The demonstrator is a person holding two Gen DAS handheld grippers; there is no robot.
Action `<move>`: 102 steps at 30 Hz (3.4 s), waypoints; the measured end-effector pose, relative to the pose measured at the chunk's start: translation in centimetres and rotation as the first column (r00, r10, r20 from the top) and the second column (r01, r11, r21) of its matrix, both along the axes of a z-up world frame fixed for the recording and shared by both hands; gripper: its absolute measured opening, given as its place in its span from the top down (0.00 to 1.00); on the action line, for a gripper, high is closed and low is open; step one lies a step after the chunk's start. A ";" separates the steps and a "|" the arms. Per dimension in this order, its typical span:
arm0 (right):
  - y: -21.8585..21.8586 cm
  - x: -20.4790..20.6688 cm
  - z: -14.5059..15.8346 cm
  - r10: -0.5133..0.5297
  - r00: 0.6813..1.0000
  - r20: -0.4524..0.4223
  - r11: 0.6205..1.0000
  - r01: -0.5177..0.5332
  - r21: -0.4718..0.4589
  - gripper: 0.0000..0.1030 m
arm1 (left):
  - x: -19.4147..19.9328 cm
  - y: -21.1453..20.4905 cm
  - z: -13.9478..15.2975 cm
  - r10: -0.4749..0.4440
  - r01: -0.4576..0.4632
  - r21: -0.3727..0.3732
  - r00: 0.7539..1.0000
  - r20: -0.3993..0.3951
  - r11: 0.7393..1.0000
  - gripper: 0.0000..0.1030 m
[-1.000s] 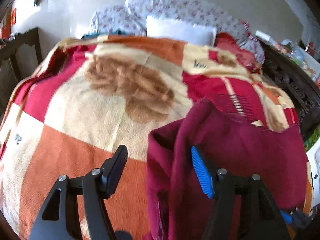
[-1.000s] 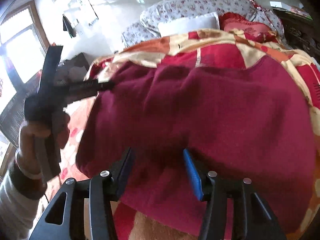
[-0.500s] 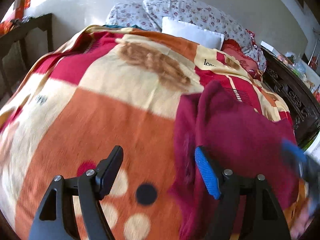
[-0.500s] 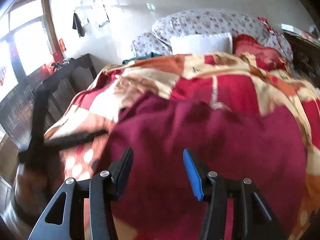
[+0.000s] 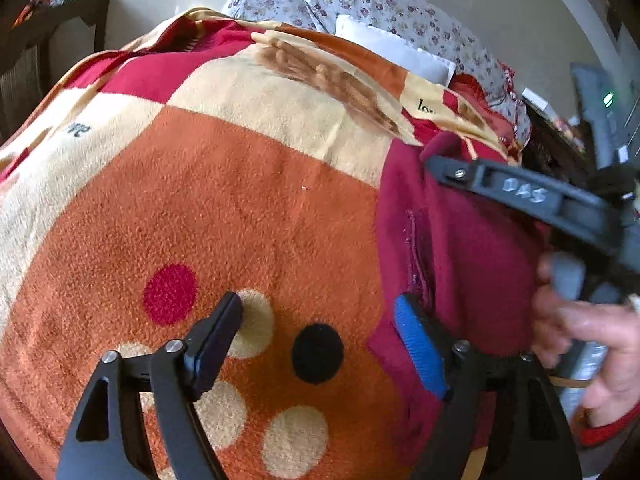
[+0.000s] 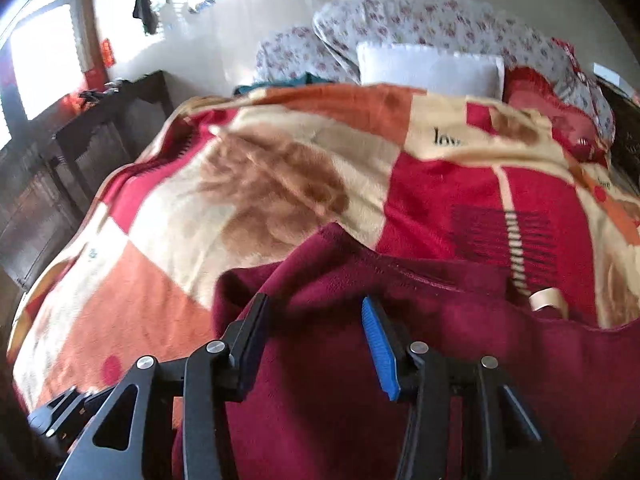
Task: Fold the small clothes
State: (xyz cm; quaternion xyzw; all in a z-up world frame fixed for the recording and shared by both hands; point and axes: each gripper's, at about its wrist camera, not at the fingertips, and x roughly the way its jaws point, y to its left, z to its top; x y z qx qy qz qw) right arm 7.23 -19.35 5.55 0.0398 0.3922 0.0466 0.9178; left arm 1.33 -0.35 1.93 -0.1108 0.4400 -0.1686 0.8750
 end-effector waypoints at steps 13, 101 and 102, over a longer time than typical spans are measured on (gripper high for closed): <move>-2.0 -0.3 -1.4 0.025 0.995 0.095 0.988 -0.040 0.151 0.40 | -0.2 1.0 0.5 0.001 0.002 -0.114 1.000 0.023 0.994 0.17; 2.1 -7.1 6.5 0.153 0.988 -0.032 0.983 -0.156 -0.096 0.76 | -5.4 -5.1 5.6 -0.274 0.326 -0.336 0.942 0.193 0.884 0.77; 1.2 -7.9 7.6 0.162 0.987 -0.009 0.982 -0.162 -0.093 0.77 | -5.8 -5.6 6.2 -0.281 0.335 -0.328 0.939 0.200 0.883 0.77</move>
